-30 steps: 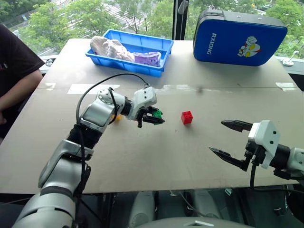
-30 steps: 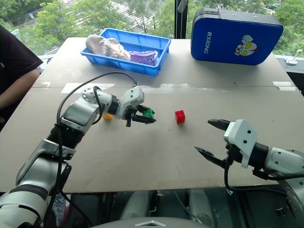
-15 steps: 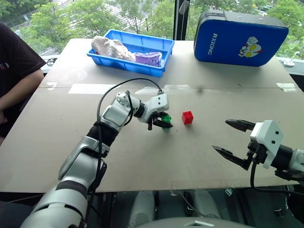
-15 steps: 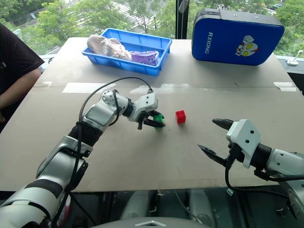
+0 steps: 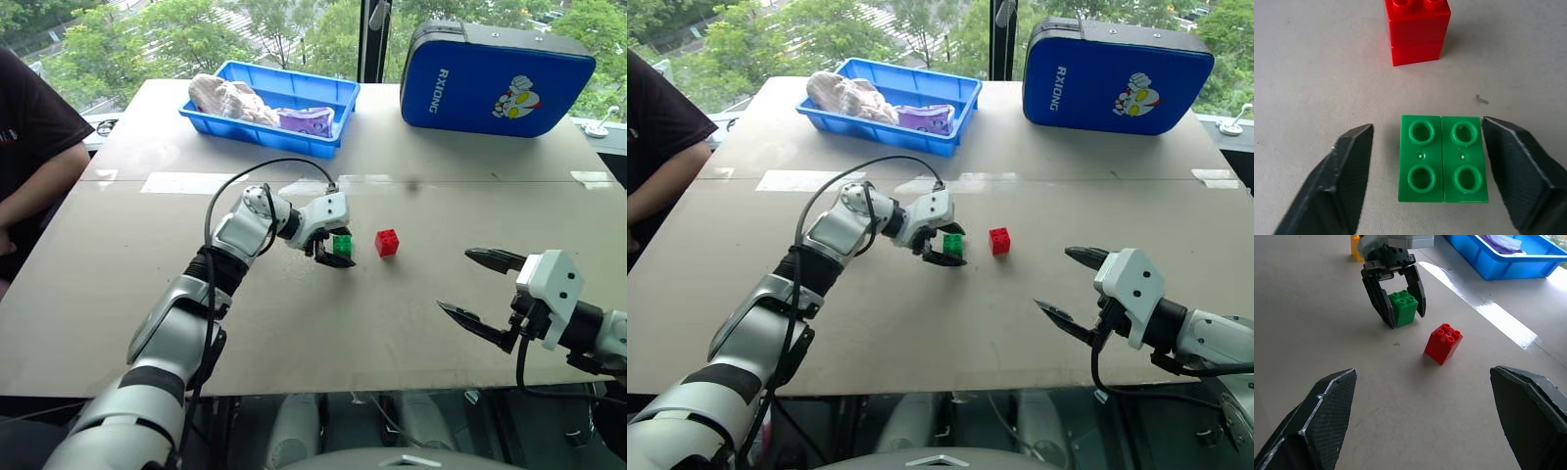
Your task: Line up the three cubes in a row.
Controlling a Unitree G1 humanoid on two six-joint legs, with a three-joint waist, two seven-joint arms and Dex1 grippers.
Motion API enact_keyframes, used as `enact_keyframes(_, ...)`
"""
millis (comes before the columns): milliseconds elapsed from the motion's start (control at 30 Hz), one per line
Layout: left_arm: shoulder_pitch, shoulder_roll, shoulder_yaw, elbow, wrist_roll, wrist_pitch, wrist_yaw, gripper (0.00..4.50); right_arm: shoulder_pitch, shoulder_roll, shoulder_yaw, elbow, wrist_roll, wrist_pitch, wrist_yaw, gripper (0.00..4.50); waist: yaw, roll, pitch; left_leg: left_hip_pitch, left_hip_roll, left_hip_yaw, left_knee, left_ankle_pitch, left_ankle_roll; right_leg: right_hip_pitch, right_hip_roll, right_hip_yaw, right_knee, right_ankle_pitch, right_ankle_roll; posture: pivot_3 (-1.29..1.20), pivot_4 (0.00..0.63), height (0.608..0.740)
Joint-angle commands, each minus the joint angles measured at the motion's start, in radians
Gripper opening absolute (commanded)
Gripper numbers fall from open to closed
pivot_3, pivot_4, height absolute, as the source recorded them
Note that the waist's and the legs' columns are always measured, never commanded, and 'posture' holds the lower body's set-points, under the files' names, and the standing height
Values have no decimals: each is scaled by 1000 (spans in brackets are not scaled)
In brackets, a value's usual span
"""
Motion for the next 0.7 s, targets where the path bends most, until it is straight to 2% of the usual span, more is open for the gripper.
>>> enact_keyframes(33, 5, 62, 84, -124, -59, 58, -38, 4471, -8, 1, -11, -24, 9, -24, -3, 4500, -3, 0, 0, 0, 0, 0, 0, 0, 0, 0, 0, 0, 0, 0, 0, 0, 150, 740)
enact_keyframes(167, 47, 151, 175, -256, -136, 153, -65, 4471, -16, 5, 8, -13, 8, -37, 5, 4500, -3, 0, 0, 0, 1, 0, 0, 0, 0, 0, 0, 0, 1, 0, 0, 0, 150, 740)
enact_keyframes(267, 81, 266, 298, -338, -200, 292, -40, 4471, -22, 8, 34, 4, 12, -56, 27, 4500, -3, 0, 0, 0, 1, -1, 0, 0, 0, 0, 0, -1, 1, 0, 0, 0, 150, 740)
enact_keyframes(367, 144, 315, 388, -367, -166, 377, 131, 4471, -41, 17, 59, 26, 6, -80, 34, 4500, -2, 0, 0, 1, 1, -1, 0, 0, 0, 0, 0, 0, 1, 0, 0, 0, 150, 740)
enact_keyframes(500, 296, 245, 516, -512, -131, 538, 437, 4471, -77, 28, 87, 40, 17, -104, 47, 4500, 3, 0, 0, 3, 2, -1, 0, 0, 0, 3, -1, -1, 1, 0, 0, 0, 150, 740)
enact_keyframes(700, 430, 108, 596, -706, -123, 727, 709, 4471, -117, 31, 98, 55, 54, -112, 71, 4500, 4, -4, -1, 2, 2, -4, 2, 0, 0, 5, -2, -3, 1, 0, 0, 0, 150, 740)
